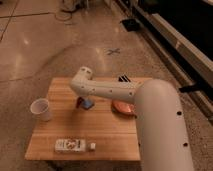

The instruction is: Place the pepper on the white sponge

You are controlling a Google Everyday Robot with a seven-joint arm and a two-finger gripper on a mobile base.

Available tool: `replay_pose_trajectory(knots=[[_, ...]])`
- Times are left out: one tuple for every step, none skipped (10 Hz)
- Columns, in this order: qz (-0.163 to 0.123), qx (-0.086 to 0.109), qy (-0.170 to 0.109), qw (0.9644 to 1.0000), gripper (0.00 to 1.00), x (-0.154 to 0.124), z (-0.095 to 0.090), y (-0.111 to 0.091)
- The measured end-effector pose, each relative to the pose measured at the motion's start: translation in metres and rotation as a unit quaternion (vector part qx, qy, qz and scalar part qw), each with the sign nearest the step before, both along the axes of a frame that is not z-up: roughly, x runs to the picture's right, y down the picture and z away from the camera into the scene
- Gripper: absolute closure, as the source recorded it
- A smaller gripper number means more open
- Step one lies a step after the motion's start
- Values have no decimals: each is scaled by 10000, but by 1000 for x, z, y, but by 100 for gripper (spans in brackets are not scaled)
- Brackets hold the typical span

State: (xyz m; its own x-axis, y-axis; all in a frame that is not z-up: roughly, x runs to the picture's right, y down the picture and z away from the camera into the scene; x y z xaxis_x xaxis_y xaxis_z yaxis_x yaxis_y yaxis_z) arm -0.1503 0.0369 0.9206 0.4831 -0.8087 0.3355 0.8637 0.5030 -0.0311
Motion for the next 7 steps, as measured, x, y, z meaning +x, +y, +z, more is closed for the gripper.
replay_pose_trajectory(knots=[[-17,-1,90,10000,56,2,7,2],[4,-6,158,9999,46,4,11,2],[40,-17,218,9998,36,7,15,2],[79,-27,273,9996,26,9,17,1],[113,-39,316,9994,21,10,18,1],[162,-55,357,9992,20,11,19,1],[217,-65,388,9990,20,12,19,-1]])
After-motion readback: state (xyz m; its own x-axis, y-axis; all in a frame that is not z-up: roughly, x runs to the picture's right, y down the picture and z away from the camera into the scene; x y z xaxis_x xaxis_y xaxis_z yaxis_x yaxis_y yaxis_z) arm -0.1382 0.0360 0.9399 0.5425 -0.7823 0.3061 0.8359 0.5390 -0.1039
